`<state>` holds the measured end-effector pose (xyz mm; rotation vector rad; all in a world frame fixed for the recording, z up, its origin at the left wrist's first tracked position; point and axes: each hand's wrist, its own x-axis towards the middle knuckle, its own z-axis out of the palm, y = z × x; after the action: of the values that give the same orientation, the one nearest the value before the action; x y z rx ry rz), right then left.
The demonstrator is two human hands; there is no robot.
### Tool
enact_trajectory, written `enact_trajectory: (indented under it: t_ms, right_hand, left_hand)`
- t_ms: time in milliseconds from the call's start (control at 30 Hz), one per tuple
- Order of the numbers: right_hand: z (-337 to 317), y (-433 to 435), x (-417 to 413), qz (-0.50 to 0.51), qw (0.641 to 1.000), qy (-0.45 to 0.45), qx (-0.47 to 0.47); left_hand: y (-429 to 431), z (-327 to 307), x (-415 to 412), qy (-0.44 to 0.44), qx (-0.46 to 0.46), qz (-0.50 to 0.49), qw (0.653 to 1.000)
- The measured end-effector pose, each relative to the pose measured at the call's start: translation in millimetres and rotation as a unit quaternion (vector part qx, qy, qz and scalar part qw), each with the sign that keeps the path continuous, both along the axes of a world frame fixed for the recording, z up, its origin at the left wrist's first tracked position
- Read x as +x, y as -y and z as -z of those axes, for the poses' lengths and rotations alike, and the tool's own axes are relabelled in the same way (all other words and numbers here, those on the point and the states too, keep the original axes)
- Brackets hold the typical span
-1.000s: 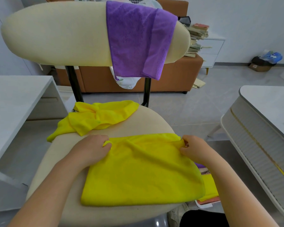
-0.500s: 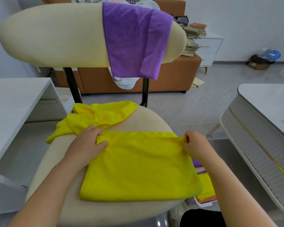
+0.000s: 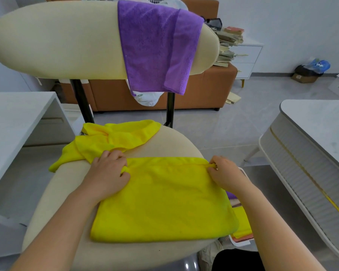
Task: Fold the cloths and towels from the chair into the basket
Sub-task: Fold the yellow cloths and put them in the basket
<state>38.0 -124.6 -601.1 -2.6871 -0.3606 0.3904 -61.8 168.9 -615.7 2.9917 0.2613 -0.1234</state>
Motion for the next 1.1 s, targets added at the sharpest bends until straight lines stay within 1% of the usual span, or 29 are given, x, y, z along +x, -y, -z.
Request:
enact_trajectory:
  t_ms: [133, 200, 267, 333, 433, 500, 667, 767, 867, 967, 1100]
  right_hand:
    - [2, 0, 5, 0.027, 0.994, -0.069, 0.086]
    - [3, 0, 5, 0.031, 0.988, -0.092, 0.12]
    - [3, 0, 6, 0.028, 0.987, -0.096, 0.126]
    - [3, 0, 7, 0.022, 0.992, -0.076, 0.099]
    - [1, -2, 10, 0.006, 0.999, -0.01, 0.048]
    - [-2, -4, 8, -0.005, 0.999, 0.023, 0.046]
    - [-16, 3, 1, 0.007, 0.988, 0.103, 0.111]
    - [-26, 14, -6, 0.027, 0.98, 0.132, 0.147]
    - [-31, 22, -15, 0.049, 0.973, 0.129, 0.186]
    - [-32, 24, -25, 0.073, 0.964, 0.107, 0.234]
    - [-31, 19, -30, 0.087, 0.959, 0.111, 0.247]
  left_hand:
    - [1, 2, 4, 0.004, -0.02, -0.002, 1.0]
    - [-1, 2, 4, 0.018, -0.073, 0.002, 0.997]
    - [-2, 0, 4, 0.03, -0.13, 0.006, 0.991]
    - [-2, -5, 3, 0.042, -0.154, 0.017, 0.987]
    - [-5, -11, 1, 0.058, -0.156, 0.026, 0.986]
    - [-6, -14, 0, 0.063, -0.156, 0.028, 0.985]
    - [-12, -17, -6, 0.104, -0.185, 0.042, 0.976]
    - [-14, -24, -10, 0.109, -0.215, 0.039, 0.97]
    - [-10, -27, -16, 0.123, -0.234, 0.049, 0.963]
    - [-7, -31, -22, 0.126, -0.263, 0.044, 0.956]
    - [-9, -32, -24, 0.124, -0.263, 0.023, 0.957]
